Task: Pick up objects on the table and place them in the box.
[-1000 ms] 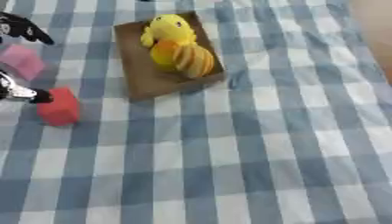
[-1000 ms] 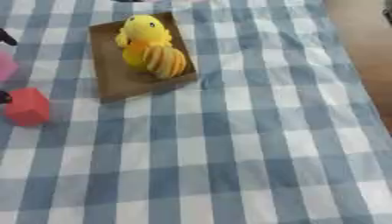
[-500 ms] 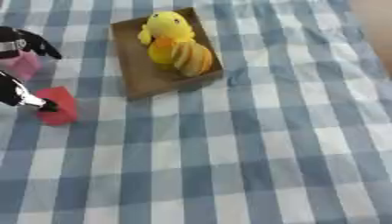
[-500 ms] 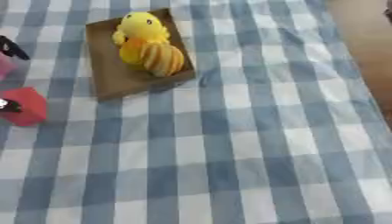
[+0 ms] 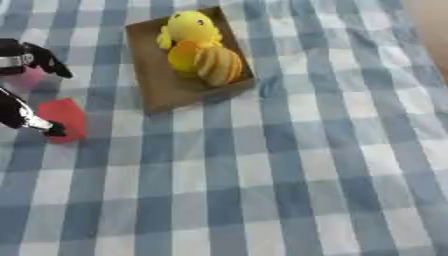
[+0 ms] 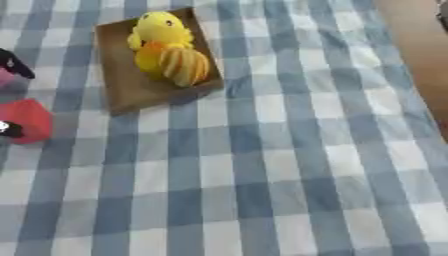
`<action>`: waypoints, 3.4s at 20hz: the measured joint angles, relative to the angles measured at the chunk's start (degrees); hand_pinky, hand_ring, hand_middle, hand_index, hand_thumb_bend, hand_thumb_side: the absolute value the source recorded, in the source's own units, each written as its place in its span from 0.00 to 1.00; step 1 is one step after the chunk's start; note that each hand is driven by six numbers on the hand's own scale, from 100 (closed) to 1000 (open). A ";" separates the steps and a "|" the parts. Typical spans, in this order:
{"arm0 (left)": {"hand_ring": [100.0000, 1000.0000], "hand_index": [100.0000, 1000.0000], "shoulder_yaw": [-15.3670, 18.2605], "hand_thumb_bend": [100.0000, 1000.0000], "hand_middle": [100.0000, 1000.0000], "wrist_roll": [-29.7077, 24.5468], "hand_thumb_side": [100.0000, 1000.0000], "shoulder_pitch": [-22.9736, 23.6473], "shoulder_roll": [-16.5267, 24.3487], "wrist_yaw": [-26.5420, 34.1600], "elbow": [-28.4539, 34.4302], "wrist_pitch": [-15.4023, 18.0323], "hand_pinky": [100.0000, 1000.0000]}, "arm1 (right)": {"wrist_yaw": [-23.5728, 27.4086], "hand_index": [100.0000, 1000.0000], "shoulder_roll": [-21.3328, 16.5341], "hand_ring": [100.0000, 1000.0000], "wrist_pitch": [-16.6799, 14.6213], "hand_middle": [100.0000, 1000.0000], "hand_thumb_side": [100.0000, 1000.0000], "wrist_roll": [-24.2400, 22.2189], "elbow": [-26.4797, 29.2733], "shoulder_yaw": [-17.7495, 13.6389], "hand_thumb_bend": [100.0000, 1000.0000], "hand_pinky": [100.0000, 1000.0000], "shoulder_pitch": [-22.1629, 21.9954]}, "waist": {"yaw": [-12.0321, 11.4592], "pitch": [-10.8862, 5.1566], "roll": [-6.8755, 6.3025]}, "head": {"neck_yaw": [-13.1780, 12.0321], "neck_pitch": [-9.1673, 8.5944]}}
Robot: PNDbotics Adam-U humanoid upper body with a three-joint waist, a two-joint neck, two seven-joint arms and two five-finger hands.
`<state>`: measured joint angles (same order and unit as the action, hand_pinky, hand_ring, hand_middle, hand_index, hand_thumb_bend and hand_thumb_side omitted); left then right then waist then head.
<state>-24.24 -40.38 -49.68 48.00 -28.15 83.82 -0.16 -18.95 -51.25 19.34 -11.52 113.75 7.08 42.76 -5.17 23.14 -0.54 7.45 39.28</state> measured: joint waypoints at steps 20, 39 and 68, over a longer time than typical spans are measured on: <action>0.74 0.79 -0.67 0.56 0.61 1.43 0.40 1.10 -0.14 -6.80 -3.65 0.38 0.84 | 0.52 0.79 0.56 0.73 0.47 0.68 0.59 0.32 0.00 -0.02 0.00 0.77 -1.48 | 0.23 0.50 0.25 | -0.02 -0.01; 0.58 0.57 -0.16 0.01 0.43 3.19 0.31 1.81 -0.16 -2.29 0.70 0.49 0.76 | 1.05 0.79 0.56 0.73 1.16 0.68 0.60 0.80 0.00 -0.69 0.00 0.77 -2.50 | 0.20 0.50 0.26 | 0.18 -0.04; 0.64 0.63 1.98 0.16 0.53 7.92 0.19 -15.36 -18.89 -11.16 -14.35 2.69 0.77 | 1.96 0.79 2.70 0.72 1.02 0.68 0.60 -0.11 0.00 0.08 0.00 0.77 1.41 | 3.58 1.14 -0.76 | -1.09 -1.63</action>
<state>-22.27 -32.46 -65.04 29.11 -39.31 69.47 2.52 -16.99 -48.56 20.37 -11.63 113.75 7.17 44.17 -1.59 24.27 -1.30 6.35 37.65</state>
